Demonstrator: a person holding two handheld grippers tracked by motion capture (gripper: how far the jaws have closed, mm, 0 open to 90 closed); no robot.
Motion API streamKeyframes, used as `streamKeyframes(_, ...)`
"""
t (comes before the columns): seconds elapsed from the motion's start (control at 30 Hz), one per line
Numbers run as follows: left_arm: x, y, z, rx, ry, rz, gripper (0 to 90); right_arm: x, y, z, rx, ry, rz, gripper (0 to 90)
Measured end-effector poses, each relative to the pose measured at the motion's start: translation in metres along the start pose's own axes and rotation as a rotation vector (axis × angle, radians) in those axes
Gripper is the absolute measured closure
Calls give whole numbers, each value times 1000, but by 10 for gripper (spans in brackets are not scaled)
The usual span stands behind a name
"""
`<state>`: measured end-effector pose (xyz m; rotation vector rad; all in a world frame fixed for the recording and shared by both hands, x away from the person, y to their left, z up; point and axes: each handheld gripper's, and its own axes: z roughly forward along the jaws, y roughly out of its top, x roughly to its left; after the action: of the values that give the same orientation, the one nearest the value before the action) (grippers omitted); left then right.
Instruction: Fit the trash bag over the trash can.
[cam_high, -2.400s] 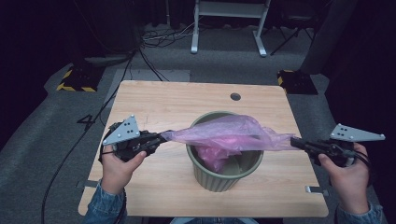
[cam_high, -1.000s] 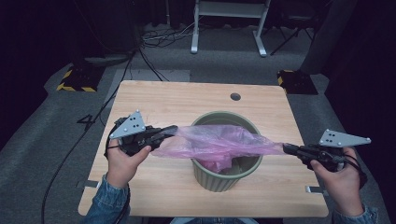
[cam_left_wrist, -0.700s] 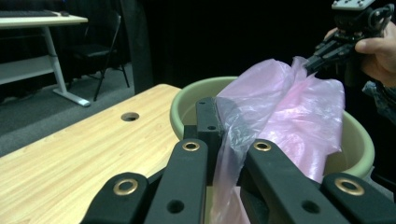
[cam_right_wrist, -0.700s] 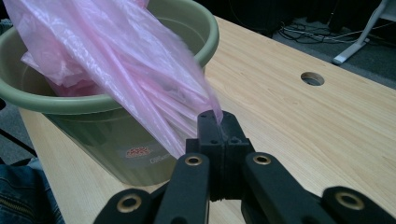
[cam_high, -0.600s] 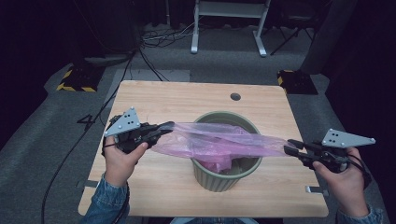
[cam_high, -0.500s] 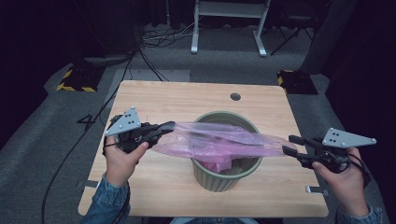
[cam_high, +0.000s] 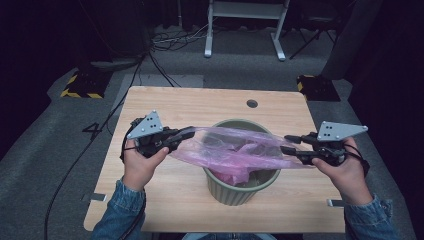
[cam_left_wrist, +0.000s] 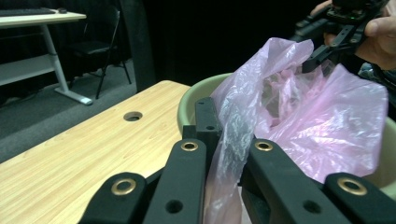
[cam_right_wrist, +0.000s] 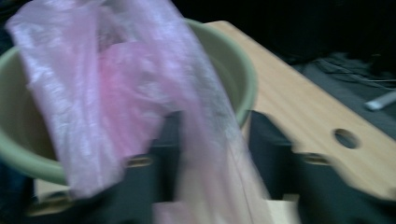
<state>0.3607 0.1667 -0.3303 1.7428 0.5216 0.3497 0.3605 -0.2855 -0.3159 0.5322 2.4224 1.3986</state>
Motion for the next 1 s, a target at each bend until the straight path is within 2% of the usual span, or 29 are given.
streamKeyframes(0.07, 6, -1, 2, 10, 17, -10, 874, -2, 3, 3, -10, 19, 32, 884)
streamKeyframes(0.1, 8, -2, 3, 16, 24, -13, 875, -4, 3, 4, -13, 15, 45, 892)
streamKeyframes(0.23, 15, -5, 7, 39, 28, -34, 871, -13, 3, 9, -4, -14, 72, 899)
streamKeyframes(0.4, 29, -17, 20, 88, 41, -78, 871, -31, -5, 24, 12, -49, 137, 899)
streamKeyframes(0.47, 32, -19, 23, 97, 43, -87, 873, -33, -6, 27, 12, -54, 149, 899)
streamKeyframes(0.6, 39, -27, 31, 135, 47, -112, 872, -42, -11, 39, 48, -99, 165, 900)
streamKeyframes(0.7, 43, -36, 37, 173, 44, -130, 871, -45, -17, 46, 85, -104, 172, 900)
streamKeyframes(0.87, 46, -43, 44, 202, 34, -154, 873, -50, -24, 52, 100, -106, 199, 900)
streamKeyframes(1.0, 46, -51, 53, 249, 15, -173, 883, -53, -29, 58, 122, -100, 217, 900)
